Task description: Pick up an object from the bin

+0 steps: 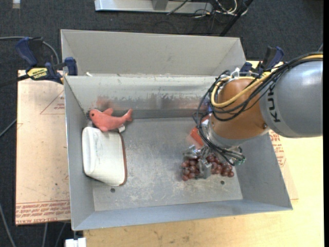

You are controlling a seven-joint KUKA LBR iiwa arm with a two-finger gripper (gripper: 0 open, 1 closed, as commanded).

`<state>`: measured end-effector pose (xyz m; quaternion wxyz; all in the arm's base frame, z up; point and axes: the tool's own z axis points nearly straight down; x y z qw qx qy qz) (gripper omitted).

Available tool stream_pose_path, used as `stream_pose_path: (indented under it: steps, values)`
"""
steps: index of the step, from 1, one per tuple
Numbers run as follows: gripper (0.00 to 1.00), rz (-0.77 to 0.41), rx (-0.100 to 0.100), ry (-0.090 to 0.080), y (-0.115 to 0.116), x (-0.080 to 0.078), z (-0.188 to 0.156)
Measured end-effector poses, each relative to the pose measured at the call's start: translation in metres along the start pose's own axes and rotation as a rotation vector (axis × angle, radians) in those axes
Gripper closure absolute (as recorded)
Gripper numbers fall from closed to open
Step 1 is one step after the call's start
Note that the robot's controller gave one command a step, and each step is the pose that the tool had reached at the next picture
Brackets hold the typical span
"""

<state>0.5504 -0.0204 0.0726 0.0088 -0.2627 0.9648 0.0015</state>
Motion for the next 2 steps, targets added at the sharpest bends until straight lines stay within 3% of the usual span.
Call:
stream_pose_path:
  steps: [1, 2]
  values:
    - [1.0, 0.0, 0.0, 0.0, 0.0, 0.0, 0.0]
    - [1.0, -0.057, 0.004, -0.008, -0.006, -0.001, -0.164]
